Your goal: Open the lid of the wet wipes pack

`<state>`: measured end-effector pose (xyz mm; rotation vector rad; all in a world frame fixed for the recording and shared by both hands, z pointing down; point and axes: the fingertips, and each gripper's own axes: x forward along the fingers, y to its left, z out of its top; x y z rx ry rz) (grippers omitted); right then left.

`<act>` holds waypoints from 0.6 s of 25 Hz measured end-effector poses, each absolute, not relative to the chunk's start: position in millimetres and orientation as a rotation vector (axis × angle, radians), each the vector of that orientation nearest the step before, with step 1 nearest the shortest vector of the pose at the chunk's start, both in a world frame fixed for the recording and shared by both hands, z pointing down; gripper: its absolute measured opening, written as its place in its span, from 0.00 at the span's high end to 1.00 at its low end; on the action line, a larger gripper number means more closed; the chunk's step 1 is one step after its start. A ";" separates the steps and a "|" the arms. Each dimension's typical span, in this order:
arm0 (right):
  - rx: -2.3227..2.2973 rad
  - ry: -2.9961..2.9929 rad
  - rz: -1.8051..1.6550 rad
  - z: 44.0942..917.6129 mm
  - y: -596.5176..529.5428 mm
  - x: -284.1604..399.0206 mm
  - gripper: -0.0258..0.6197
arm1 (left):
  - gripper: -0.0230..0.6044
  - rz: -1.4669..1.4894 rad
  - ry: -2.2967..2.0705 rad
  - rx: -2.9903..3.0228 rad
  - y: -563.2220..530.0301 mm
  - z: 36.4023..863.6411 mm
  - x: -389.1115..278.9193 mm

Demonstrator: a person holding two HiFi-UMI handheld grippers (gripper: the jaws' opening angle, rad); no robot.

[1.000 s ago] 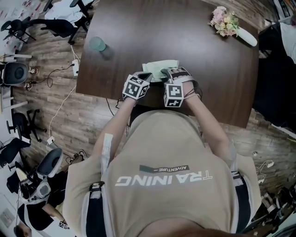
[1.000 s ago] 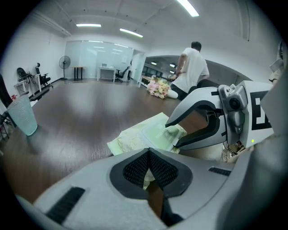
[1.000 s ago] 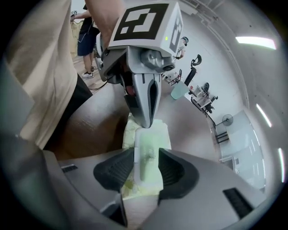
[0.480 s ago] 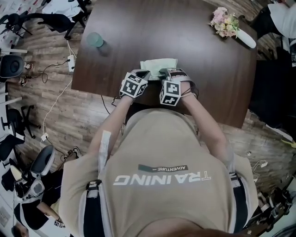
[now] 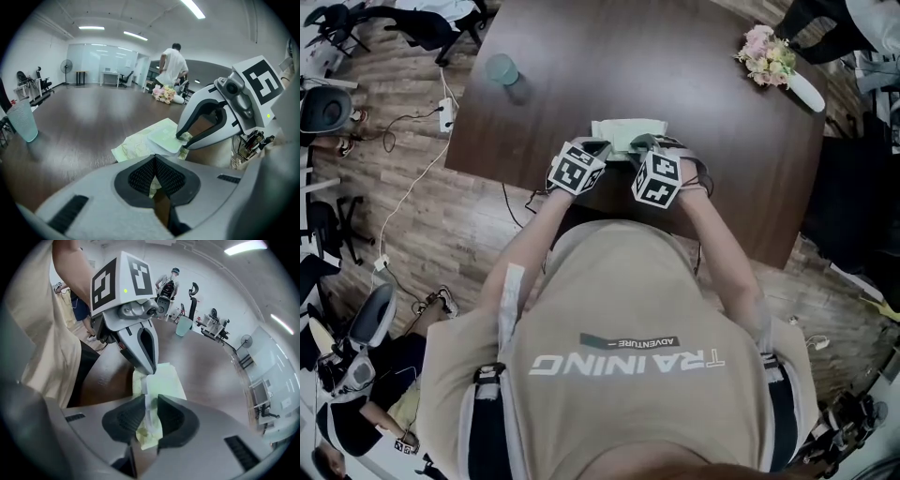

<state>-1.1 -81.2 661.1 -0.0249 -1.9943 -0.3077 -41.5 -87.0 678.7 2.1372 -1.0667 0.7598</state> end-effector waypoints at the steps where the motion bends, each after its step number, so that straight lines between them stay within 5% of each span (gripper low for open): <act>1: -0.029 -1.989 -0.317 661.8 -80.7 -1.1 0.83 | 0.95 0.757 -1.064 2.137 -86.7 679.5 -41.4; 15: 0.122 -2.096 -0.400 640.3 -84.5 -3.1 0.87 | 0.95 0.758 -1.066 2.131 -82.9 684.1 -43.3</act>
